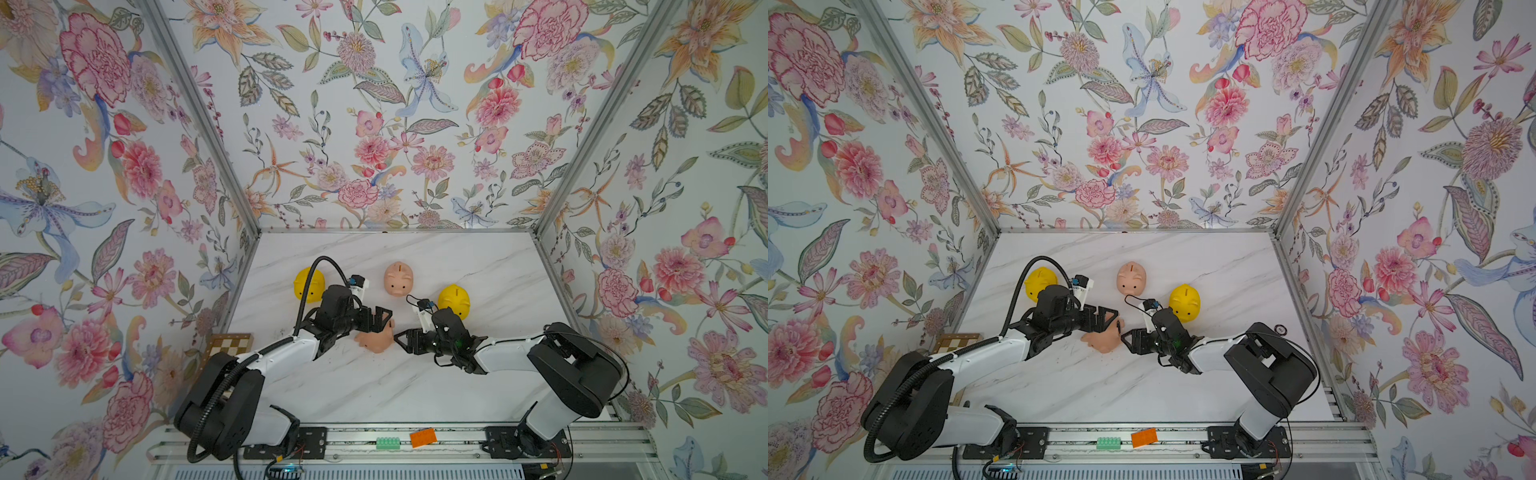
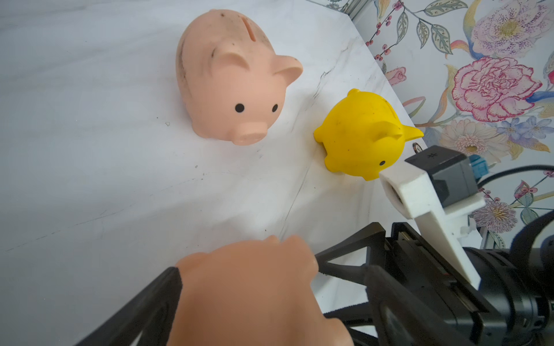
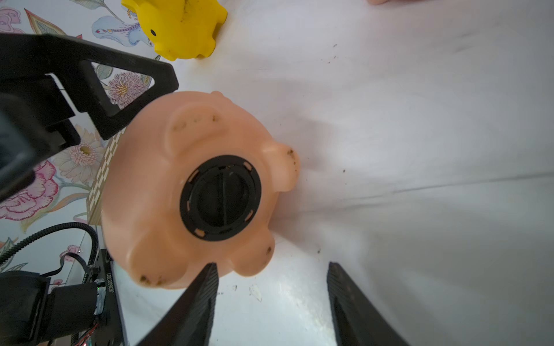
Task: Open piggy banks
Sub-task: Adjust the piggy bank at the center of the board.
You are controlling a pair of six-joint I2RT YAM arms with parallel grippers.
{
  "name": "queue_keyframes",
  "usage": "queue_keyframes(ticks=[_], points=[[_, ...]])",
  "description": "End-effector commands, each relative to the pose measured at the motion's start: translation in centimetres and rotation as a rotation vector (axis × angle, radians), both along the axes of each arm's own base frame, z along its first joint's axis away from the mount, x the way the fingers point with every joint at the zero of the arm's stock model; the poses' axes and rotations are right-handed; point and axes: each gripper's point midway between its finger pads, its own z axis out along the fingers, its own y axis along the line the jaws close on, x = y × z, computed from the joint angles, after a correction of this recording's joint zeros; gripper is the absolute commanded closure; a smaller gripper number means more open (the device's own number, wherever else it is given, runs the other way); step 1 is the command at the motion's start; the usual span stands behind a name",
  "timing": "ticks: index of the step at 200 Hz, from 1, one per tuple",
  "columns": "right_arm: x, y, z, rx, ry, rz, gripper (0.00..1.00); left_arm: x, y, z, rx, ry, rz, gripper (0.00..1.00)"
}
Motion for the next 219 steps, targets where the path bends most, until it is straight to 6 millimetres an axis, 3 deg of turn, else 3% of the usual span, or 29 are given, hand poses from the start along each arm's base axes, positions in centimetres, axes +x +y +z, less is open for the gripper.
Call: queue_keyframes(ticks=[1,61,102,167,219], points=[[0.3,1.3,0.8,0.026,-0.022,0.003,0.4,-0.2,1.1,-0.8,-0.006,0.01,0.043,0.01],[-1.1,2.5,0.2,0.02,-0.006,0.05,0.4,-0.7,2.8,-0.5,0.013,-0.02,0.111,0.01],[-1.9,3.2,-0.1,0.021,-0.001,0.077,0.4,-1.0,5.0,-0.7,0.028,-0.033,0.211,0.01],[-2.3,3.8,-0.1,0.031,0.0,0.098,0.4,-1.2,3.4,-0.1,-0.097,-0.047,0.139,0.01],[-2.6,4.6,-0.1,0.047,-0.001,0.118,0.4,-0.8,3.0,-1.7,-0.088,-0.022,0.13,0.01]])
